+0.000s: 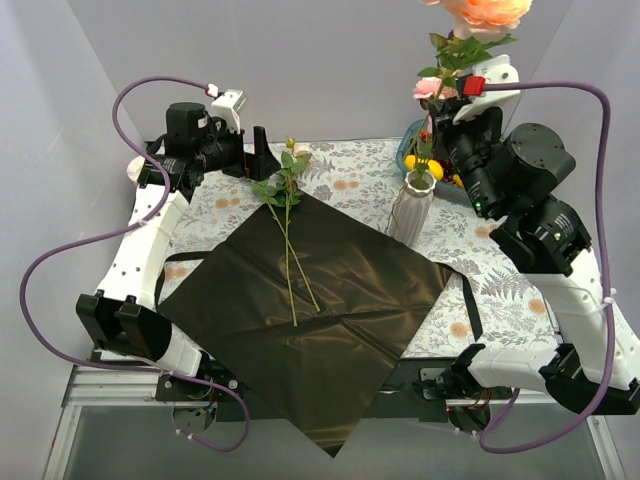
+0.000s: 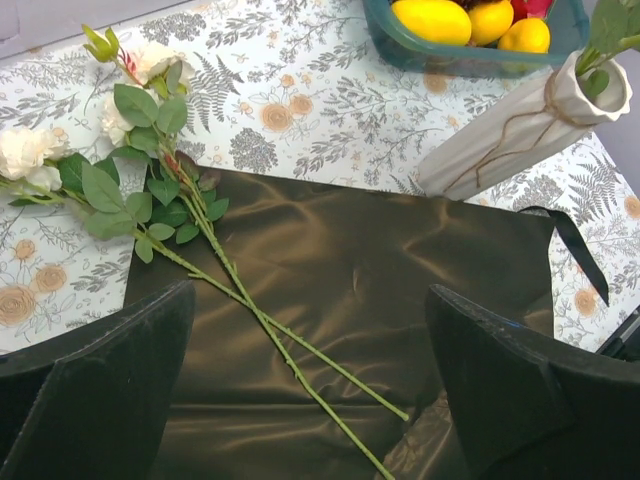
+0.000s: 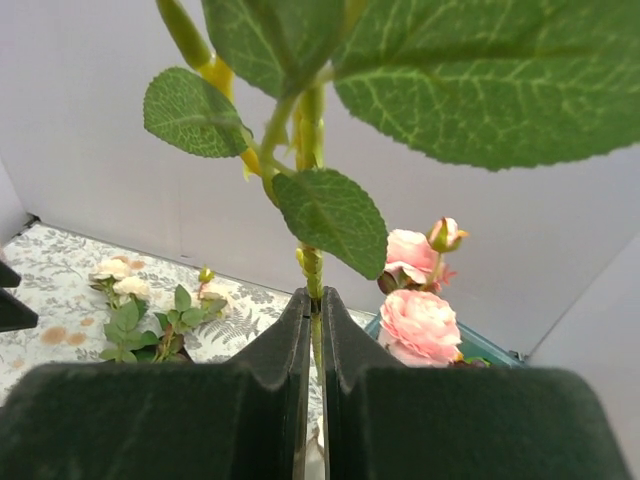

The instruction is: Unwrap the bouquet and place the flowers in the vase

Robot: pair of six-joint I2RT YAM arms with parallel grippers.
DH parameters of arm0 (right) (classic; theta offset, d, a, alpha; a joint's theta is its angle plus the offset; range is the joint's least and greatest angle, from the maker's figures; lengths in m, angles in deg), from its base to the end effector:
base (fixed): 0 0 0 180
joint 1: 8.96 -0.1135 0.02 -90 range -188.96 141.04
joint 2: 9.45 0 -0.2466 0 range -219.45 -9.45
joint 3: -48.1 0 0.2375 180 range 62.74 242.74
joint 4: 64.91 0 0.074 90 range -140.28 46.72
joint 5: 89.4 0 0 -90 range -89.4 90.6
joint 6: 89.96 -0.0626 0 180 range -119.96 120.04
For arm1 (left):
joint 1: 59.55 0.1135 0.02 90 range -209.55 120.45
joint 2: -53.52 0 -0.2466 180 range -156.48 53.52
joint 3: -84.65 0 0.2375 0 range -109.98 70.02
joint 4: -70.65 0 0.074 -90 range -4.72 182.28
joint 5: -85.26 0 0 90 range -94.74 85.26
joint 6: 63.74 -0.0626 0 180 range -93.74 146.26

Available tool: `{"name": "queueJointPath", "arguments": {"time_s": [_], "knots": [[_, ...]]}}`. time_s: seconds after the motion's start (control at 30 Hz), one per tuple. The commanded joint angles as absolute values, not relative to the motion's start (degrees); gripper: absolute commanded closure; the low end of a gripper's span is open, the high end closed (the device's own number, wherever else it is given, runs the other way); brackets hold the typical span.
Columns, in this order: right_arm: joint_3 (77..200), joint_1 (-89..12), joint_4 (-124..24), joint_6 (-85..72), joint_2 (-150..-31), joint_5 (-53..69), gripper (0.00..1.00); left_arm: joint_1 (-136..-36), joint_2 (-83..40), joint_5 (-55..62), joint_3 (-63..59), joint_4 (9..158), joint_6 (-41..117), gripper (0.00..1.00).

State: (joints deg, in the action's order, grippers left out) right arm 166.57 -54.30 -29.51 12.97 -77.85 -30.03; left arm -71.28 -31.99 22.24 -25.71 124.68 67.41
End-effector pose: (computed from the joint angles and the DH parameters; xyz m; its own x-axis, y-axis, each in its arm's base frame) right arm 0.1670 0.1237 0.5573 0.2329 -0.0382 -0.9717 -0.2190 0.9715 -0.0907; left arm 0.3169 -0.0948 0.3959 -0.7339 -0.4465 -0.5119 0.1143 0.6616 -0.7411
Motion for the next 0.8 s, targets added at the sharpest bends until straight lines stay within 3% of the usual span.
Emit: {"name": "queueJointPath", "arguments": {"time_s": [0.0,0.77], "knots": [[165.2,-54.0,-29.5,13.0,-74.5,-33.7,0.99,-70.9,-28.6,24.0,-25.3,123.8,66.3,0.02],[151.0,-51.6,-36.8,13.4,-70.8,-35.5,0.99,-70.9,-27.7,25.0,-24.9,123.0,66.7,0.02]]}}
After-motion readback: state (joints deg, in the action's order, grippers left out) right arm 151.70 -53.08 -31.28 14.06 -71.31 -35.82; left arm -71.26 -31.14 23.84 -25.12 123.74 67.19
